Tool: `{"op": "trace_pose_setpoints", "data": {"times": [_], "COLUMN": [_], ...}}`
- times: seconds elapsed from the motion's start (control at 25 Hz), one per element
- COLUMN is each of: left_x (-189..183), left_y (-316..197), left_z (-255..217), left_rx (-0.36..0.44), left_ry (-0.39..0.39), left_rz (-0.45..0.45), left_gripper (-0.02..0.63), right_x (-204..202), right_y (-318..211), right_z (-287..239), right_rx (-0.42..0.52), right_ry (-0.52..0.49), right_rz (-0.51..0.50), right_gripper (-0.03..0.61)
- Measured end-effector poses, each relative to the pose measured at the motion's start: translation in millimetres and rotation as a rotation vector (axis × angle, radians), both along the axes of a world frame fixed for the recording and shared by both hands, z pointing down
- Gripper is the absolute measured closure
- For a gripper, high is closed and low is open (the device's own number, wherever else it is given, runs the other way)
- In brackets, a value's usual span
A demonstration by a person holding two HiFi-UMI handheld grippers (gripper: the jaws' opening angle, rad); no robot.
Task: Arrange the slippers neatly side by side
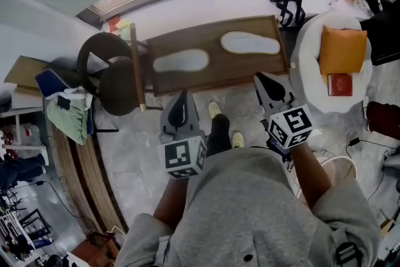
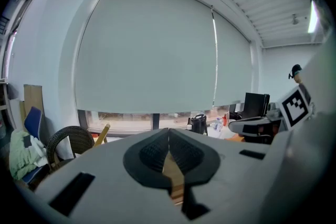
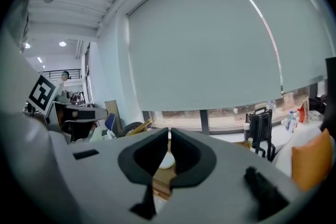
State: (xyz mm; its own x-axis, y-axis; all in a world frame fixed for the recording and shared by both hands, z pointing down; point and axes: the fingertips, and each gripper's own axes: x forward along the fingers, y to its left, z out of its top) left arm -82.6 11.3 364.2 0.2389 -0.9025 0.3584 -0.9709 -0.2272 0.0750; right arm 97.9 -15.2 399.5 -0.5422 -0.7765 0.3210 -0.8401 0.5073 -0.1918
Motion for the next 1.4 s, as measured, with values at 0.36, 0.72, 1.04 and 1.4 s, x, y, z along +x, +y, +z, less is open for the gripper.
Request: {"op": "trace_pose_setpoints", "data": {"times": [0.36,0.72,1.04,1.4], "left_x": [-21,-35,-40,-51], "left_y": [-54,-97,-121,-142], "left_z": [14,52,117,193], "left_rx": [-0.019,-0.123,-0.238,-0.361], "left_ry": [0.031,-0.037,-0.208,-0.326], "left_rz": [0.024,0.167,0.348,0.495], "left_gripper": [0.598,0.597,0.595,0.479], "right_x": [-15,-32,-48,-58], "right_y": [-49,-87,-111,-130], "right_z": [4,9,25,41], "right_rx": [-0.014,-0.036,-0.073,-0.112], "right_ry": [0.046,0.082,0.092,0.096], "right_rz": [0.015,0.037,0.049,0.078], "right_gripper": [0.548,0.548,0.548,0.548]}}
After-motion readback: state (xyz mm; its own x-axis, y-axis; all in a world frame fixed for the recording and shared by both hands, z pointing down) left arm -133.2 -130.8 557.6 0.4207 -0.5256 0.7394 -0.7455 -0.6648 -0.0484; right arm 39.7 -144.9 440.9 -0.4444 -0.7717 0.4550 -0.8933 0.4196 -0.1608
